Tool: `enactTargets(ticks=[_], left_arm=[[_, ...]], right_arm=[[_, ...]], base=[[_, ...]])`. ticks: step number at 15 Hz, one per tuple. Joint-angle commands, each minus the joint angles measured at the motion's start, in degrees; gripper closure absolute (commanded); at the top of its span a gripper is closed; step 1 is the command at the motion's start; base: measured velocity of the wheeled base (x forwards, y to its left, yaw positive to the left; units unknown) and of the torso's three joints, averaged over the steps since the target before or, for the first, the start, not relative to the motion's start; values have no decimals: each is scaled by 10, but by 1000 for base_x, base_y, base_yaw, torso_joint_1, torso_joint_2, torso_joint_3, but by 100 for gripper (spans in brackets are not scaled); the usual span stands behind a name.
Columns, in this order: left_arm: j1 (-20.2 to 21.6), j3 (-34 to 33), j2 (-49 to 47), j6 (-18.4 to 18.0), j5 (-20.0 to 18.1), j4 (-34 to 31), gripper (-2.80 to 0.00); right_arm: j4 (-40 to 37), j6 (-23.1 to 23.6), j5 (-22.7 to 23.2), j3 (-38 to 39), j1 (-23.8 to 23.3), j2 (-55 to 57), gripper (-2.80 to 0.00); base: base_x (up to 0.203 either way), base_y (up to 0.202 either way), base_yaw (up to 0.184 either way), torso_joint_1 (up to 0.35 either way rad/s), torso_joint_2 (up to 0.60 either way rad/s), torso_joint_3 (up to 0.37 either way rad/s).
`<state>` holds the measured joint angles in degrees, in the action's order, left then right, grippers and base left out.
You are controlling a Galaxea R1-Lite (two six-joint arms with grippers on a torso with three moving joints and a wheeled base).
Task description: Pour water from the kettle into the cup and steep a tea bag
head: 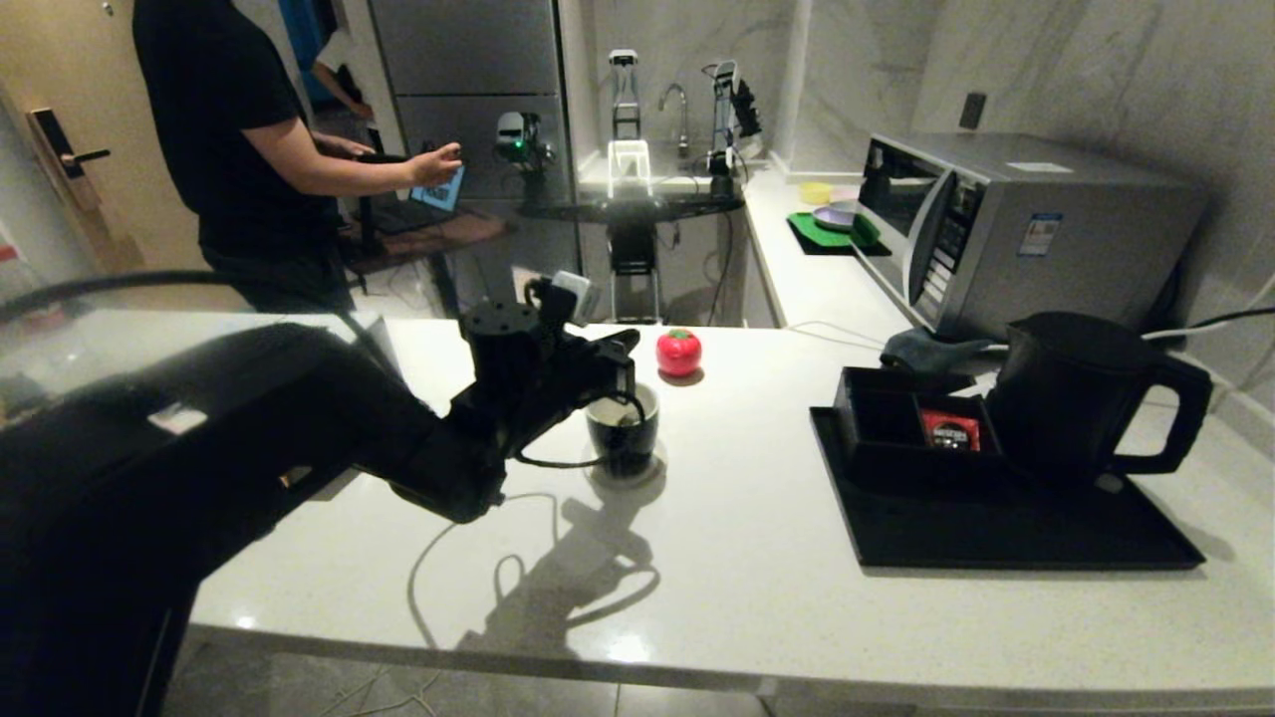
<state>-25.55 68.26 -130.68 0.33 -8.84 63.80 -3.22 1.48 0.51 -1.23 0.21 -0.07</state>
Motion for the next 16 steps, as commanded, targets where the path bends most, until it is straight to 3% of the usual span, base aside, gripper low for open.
enactTargets(ticks=[1, 16], left_arm=[[-3, -2, -10, 1, 0, 11, 0], [-1, 26, 46, 2, 4, 3, 0]], right_arm=[[0, 0, 0, 0, 0, 1, 0], [0, 0, 0, 0, 1, 1, 0]], base=[[0, 0, 0, 0, 0, 0], [0, 0, 0, 0, 0, 0]])
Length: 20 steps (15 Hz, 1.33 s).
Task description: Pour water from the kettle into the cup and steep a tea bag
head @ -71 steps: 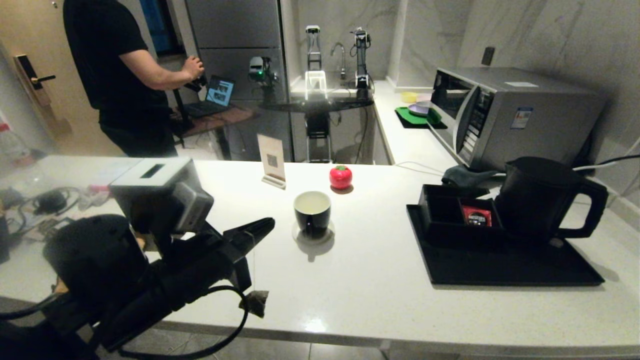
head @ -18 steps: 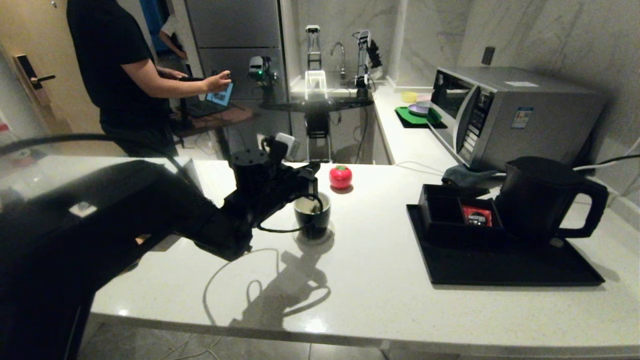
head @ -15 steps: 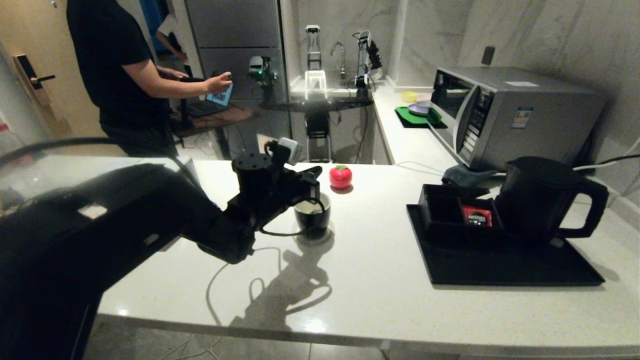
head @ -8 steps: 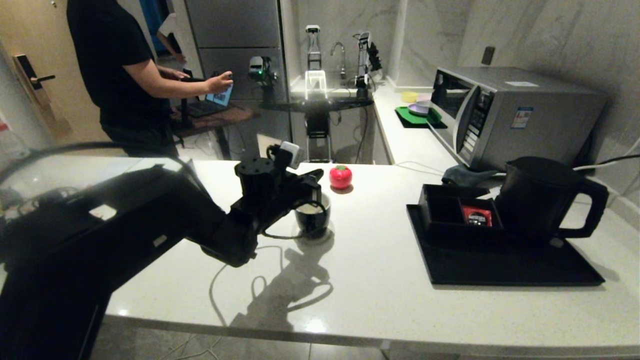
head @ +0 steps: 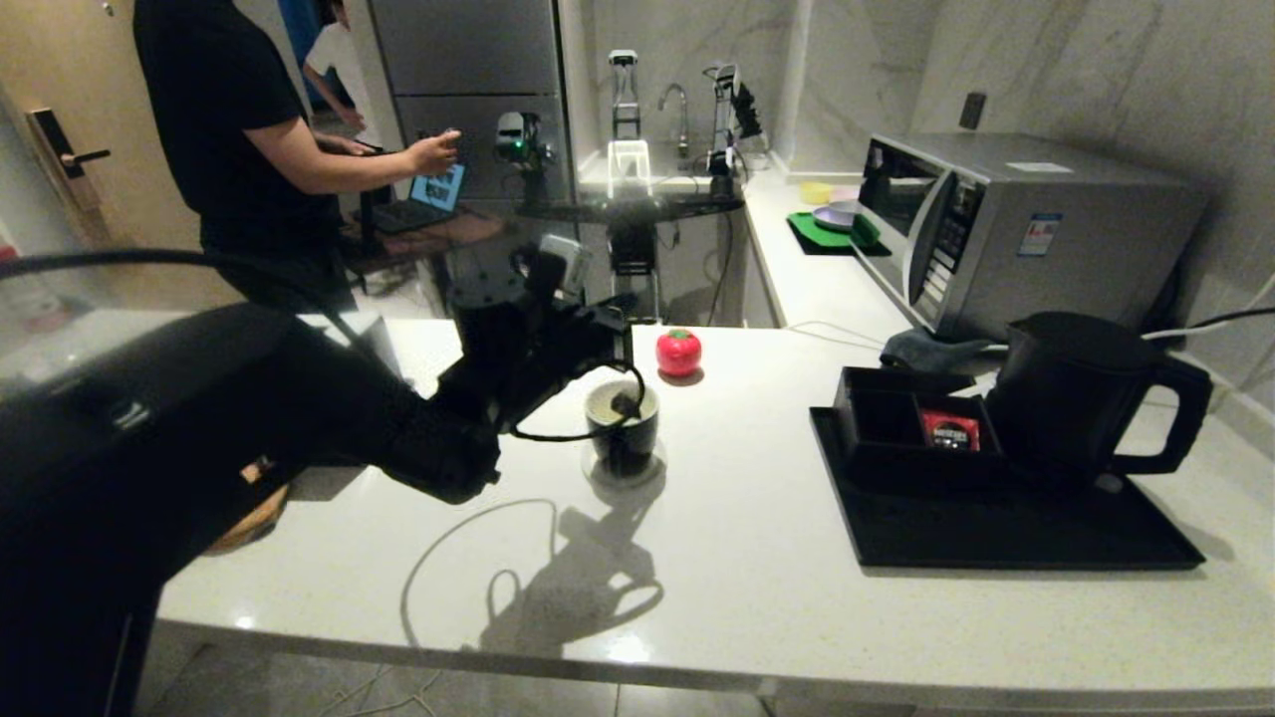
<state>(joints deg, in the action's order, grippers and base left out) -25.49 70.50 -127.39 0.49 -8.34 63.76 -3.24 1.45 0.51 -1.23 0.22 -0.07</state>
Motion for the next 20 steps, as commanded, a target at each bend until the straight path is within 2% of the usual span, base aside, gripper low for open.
enactTargets(ticks=[1, 9, 17, 20], left_arm=[[-2, 6, 20, 0, 0, -6, 0], [-2, 21, 18, 0, 0, -26, 0], [-4, 21, -40, -1, -6, -16, 0], [-5, 21, -64, 0, -5, 9, 0]], right_arm=[[0, 0, 0, 0, 0, 1, 0], [0, 0, 0, 0, 0, 1, 0], [0, 0, 0, 0, 0, 1, 0], [0, 0, 0, 0, 0, 1, 0]], base=[[0, 0, 0, 0, 0, 0], [0, 0, 0, 0, 0, 0], [0, 0, 0, 0, 0, 0], [0, 0, 0, 0, 0, 0]])
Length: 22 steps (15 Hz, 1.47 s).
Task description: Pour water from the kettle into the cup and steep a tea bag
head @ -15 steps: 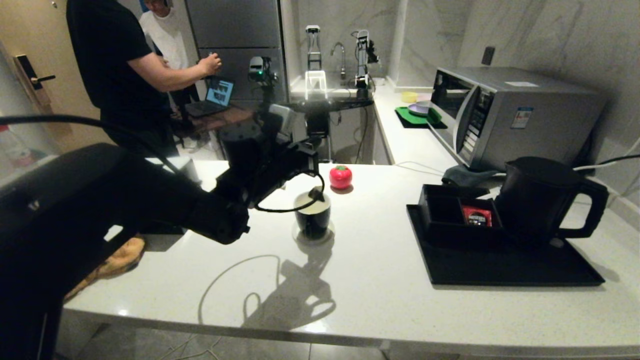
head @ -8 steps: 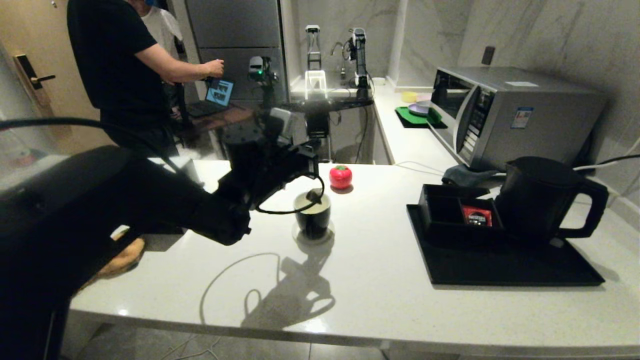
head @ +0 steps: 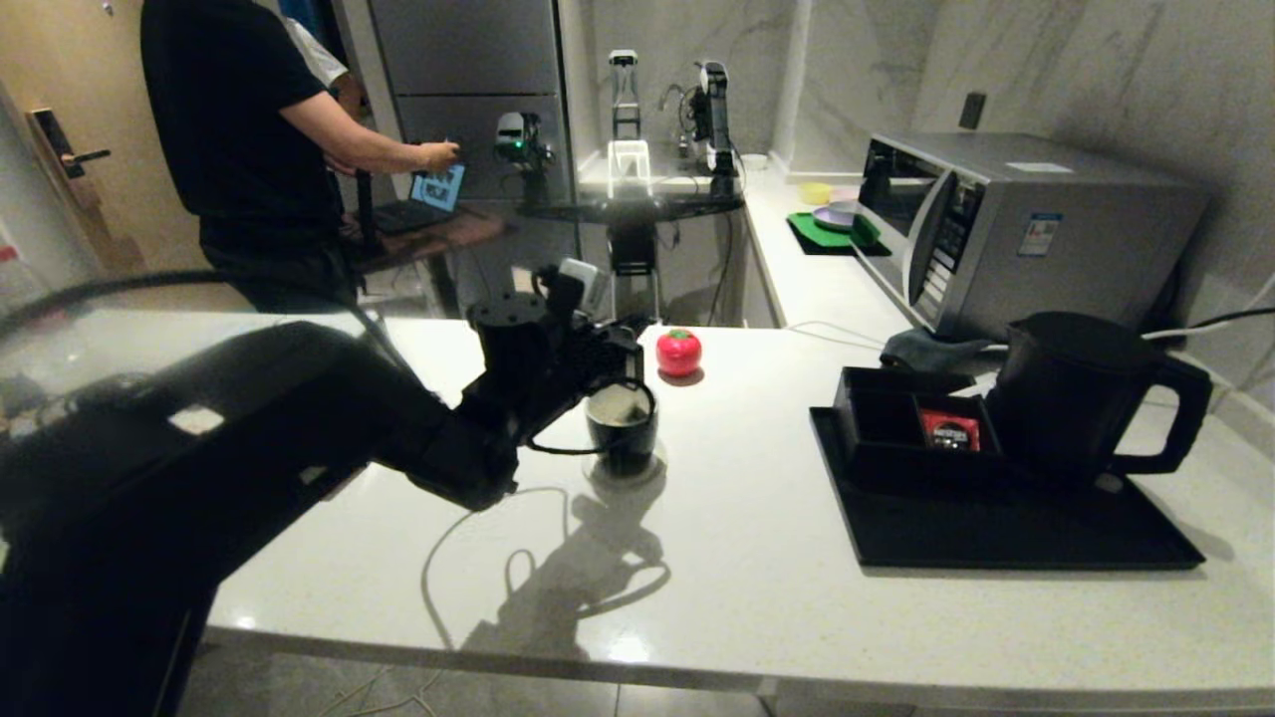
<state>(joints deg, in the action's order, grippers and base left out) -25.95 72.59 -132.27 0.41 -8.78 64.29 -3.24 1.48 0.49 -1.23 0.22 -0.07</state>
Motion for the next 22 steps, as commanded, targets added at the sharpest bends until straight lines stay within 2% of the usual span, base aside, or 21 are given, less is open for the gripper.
enactTargets(ticks=[1, 7, 12, 22], left_arm=[[-1, -1, -23, 1, 0, 13, 0], [-4, -4, -60, 3, 2, 63, 0], [-8, -3, -59, 3, 3, 62, 0], [-6, 2, 10, 2, 5, 40, 0]], right_arm=[[0, 0, 0, 0, 0, 1, 0], [1, 0, 0, 0, 0, 1, 0], [0, 0, 0, 0, 0, 1, 0], [0, 0, 0, 0, 0, 1, 0]], base=[[0, 0, 0, 0, 0, 0], [0, 0, 0, 0, 0, 0], [0, 0, 0, 0, 0, 0], [0, 0, 0, 0, 0, 0]])
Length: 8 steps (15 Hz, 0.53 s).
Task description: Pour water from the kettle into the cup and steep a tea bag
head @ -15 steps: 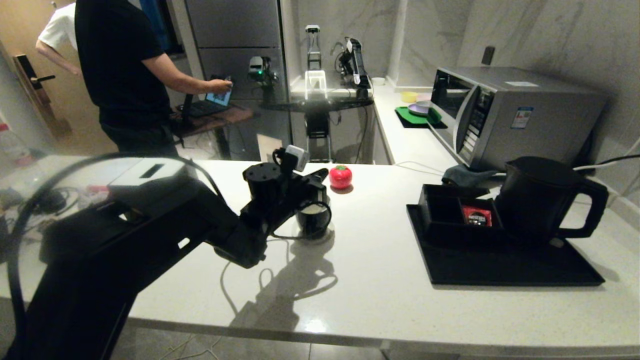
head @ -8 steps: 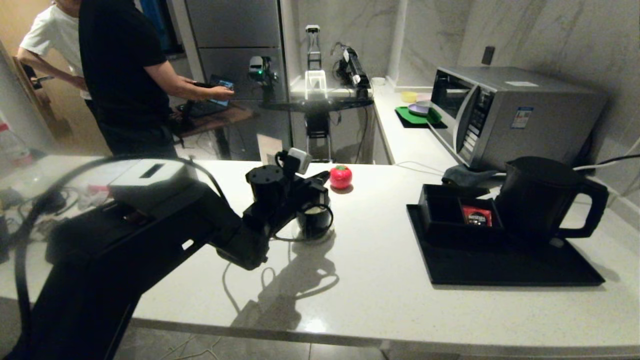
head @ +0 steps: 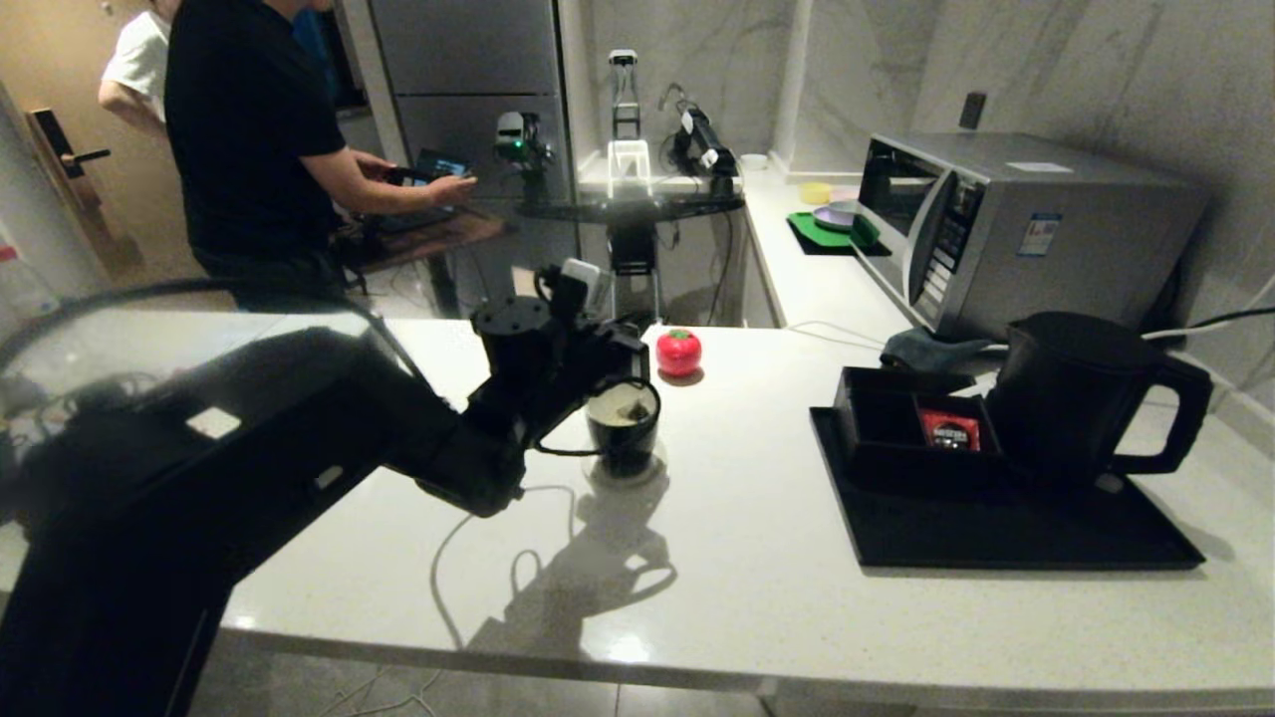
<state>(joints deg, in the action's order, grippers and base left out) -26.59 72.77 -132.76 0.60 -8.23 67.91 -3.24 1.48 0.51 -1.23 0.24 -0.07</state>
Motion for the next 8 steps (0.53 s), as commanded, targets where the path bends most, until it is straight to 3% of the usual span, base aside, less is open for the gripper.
enactTargets(ticks=[1, 8], left_arm=[[0, 5, 19, 0, 0, 4, 0], [0, 39, 21, 0, 1, 2, 0]], right_arm=[[0, 0, 0, 0, 0, 1, 0], [0, 0, 0, 0, 0, 1, 0]], base=[[0, 0, 0, 0, 0, 0], [0, 0, 0, 0, 0, 0]])
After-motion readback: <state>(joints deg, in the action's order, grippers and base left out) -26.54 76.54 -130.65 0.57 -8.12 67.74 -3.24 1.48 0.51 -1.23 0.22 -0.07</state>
